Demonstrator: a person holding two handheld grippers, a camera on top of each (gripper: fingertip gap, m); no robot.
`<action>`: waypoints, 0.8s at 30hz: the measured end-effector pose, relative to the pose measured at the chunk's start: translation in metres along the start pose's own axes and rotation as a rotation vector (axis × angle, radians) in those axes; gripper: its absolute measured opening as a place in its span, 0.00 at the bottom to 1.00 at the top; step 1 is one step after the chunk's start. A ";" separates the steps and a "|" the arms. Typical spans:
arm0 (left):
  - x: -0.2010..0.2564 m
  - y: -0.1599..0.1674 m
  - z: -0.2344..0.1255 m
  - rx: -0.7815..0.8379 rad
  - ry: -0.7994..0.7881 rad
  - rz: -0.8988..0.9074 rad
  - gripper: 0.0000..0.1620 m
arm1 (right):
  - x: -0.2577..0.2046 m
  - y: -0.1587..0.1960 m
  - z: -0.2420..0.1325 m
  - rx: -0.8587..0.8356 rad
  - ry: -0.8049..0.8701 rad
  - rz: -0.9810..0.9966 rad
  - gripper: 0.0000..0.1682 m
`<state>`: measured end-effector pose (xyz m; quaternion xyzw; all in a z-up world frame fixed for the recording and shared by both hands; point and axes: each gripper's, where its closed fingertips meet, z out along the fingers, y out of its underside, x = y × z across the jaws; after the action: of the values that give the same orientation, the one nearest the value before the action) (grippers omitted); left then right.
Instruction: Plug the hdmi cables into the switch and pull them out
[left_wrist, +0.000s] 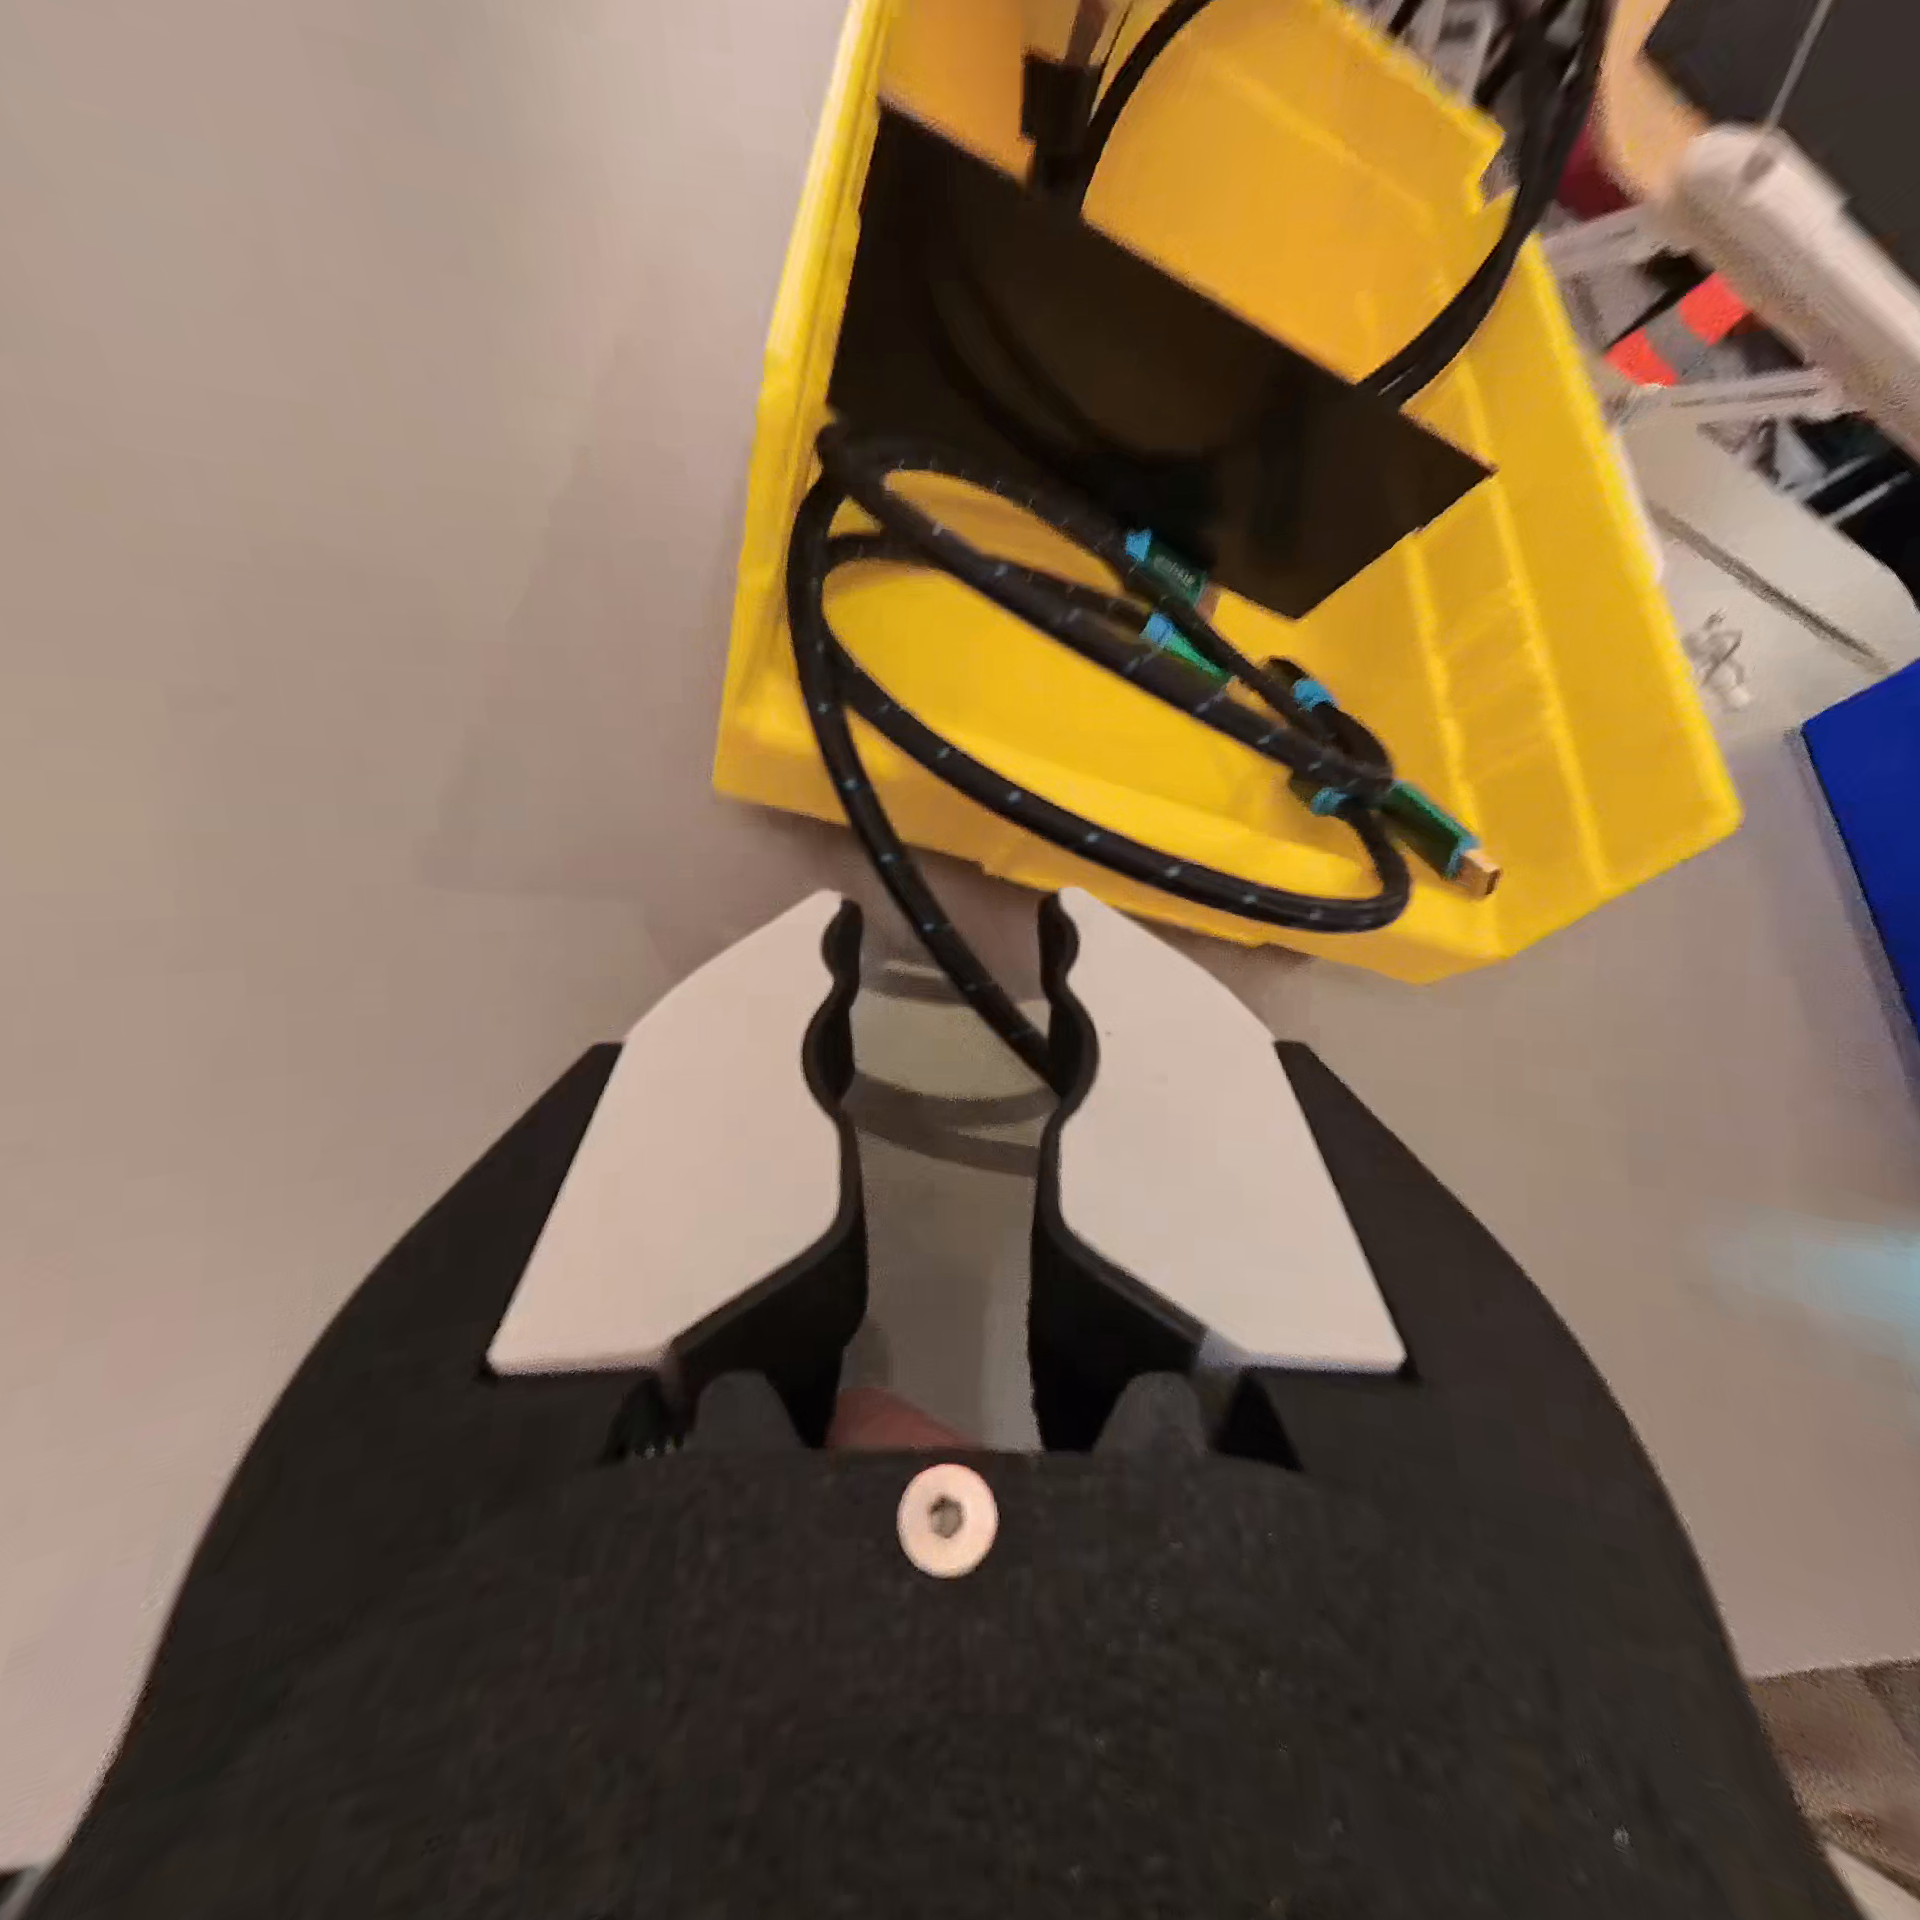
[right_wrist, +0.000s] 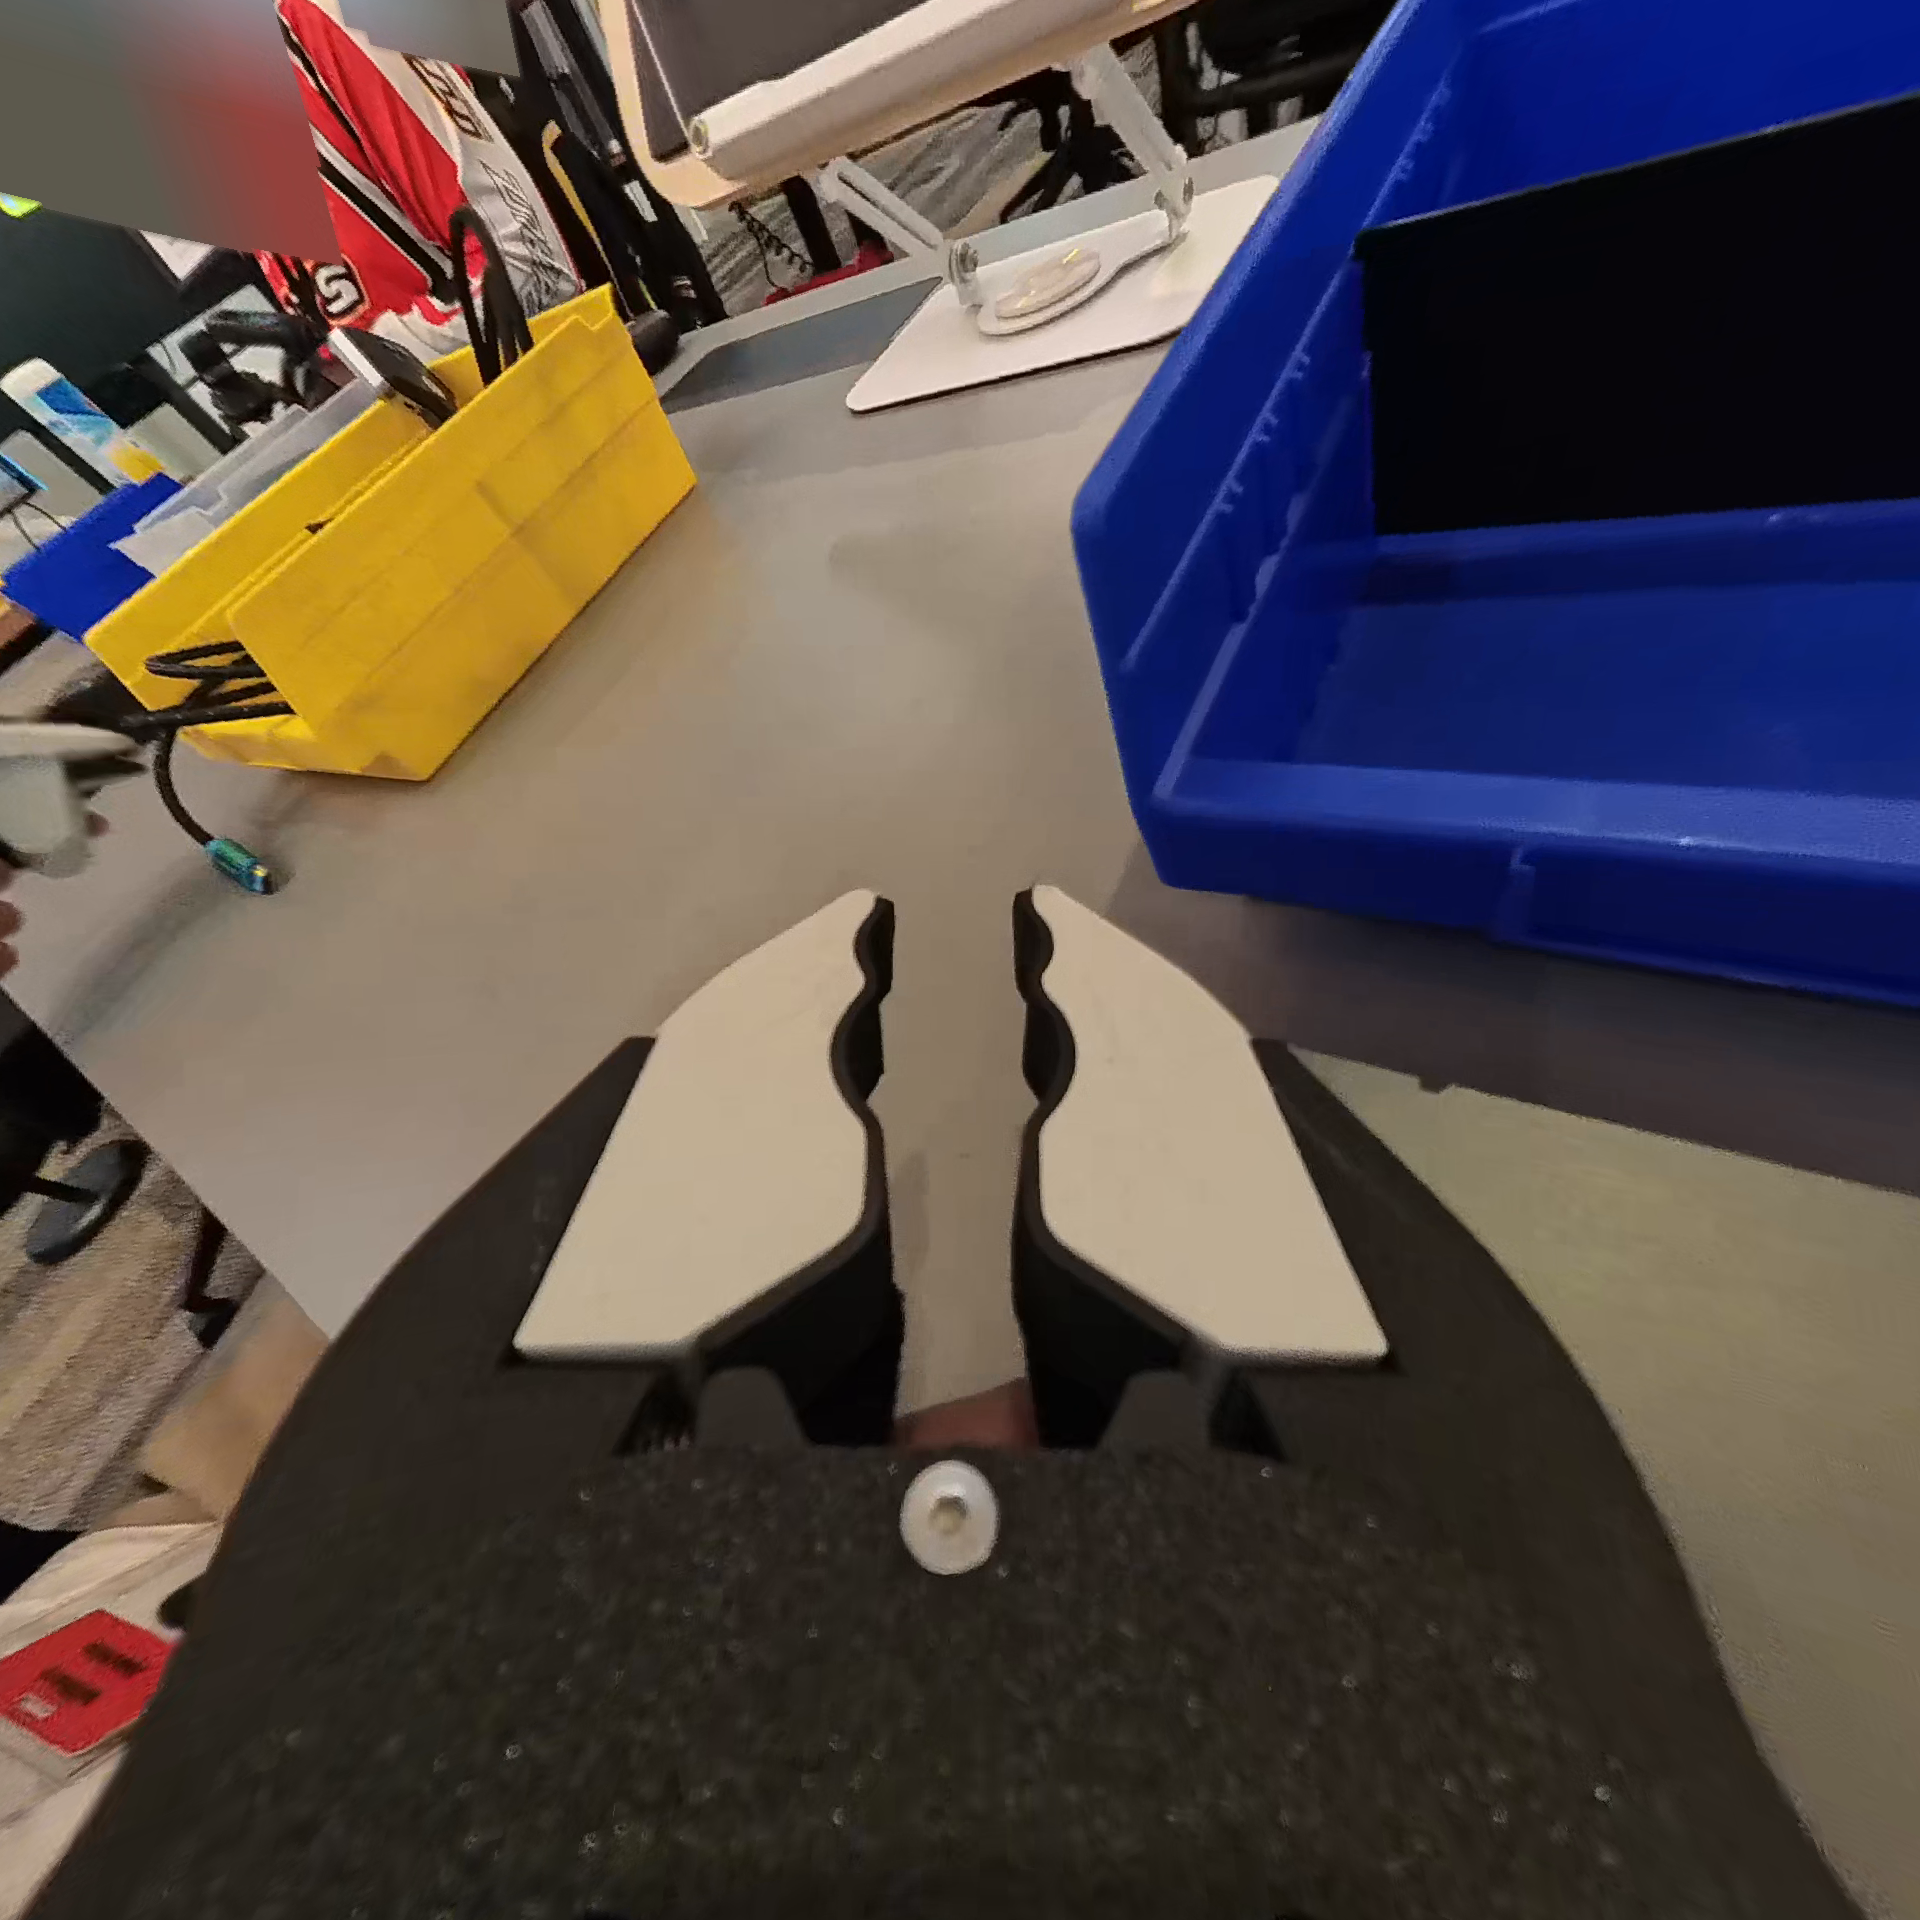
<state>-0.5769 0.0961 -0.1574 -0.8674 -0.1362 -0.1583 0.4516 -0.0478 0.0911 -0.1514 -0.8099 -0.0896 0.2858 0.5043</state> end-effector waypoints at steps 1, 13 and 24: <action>-0.004 0.006 0.005 -0.033 -0.002 -0.011 0.21 | -0.001 0.001 0.000 -0.003 -0.009 0.011 0.13; 0.012 -0.044 -0.015 0.191 -0.020 0.136 0.04 | -0.010 0.007 0.002 -0.034 -0.030 -0.035 0.13; 0.057 -0.118 -0.041 0.213 -0.175 0.578 0.04 | -0.006 0.007 -0.001 -0.034 -0.021 -0.028 0.12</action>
<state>-0.5755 0.1333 -0.0253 -0.8282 0.0620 0.0669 0.5529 -0.0531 0.0845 -0.1547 -0.8140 -0.1110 0.2858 0.4934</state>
